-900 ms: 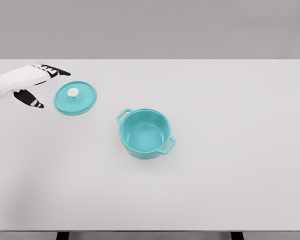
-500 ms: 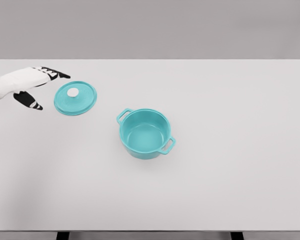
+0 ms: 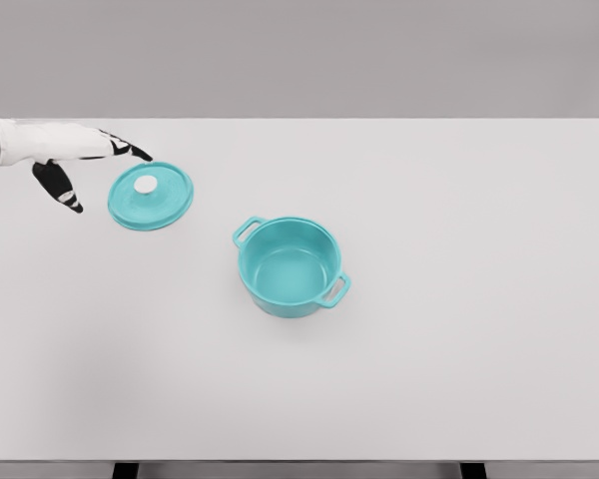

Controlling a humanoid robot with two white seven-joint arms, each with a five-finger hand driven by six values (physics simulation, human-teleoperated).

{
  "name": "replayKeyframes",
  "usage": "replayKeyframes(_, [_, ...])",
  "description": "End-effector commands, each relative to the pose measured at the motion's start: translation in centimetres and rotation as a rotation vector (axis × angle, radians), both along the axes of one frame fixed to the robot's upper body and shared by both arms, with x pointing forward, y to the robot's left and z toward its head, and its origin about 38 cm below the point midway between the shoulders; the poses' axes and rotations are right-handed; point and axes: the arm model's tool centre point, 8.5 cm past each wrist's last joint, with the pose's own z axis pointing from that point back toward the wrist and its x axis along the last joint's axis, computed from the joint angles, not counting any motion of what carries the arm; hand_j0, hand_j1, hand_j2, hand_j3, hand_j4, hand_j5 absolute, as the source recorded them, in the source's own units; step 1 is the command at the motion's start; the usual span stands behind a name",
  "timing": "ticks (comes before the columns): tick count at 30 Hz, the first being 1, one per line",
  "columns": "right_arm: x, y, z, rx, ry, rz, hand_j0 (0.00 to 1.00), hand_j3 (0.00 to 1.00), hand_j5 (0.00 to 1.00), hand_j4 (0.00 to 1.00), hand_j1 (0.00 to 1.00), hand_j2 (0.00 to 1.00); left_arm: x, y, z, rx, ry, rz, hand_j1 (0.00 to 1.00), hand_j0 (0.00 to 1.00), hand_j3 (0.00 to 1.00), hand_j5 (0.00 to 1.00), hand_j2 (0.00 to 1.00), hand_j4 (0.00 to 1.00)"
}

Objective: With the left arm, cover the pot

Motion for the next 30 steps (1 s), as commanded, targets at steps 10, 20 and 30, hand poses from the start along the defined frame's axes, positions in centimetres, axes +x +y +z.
replayKeyframes(10, [0.0,0.0,0.0,0.000,0.000,0.000,1.00,1.00,1.00,1.00,1.00,1.00,1.6,-2.3,-0.4,-0.013,0.013,0.040,1.00,1.00,1.00,1.00,1.00,1.00])
replayKeyframes(20, [0.0,0.0,0.0,0.000,0.000,0.000,1.00,1.00,1.00,1.00,1.00,1.00,2.8,-4.2,-2.0,-0.001,0.036,0.067,0.90,0.90,0.90,0.90,0.90,0.90])
replayKeyframes(30, [0.0,0.0,0.0,-0.001,-0.001,0.000,1.00,1.00,1.00,1.00,1.00,1.00,3.2,-4.0,-3.2,0.010,0.062,0.096,0.87,0.87,0.87,0.87,0.87,0.87])
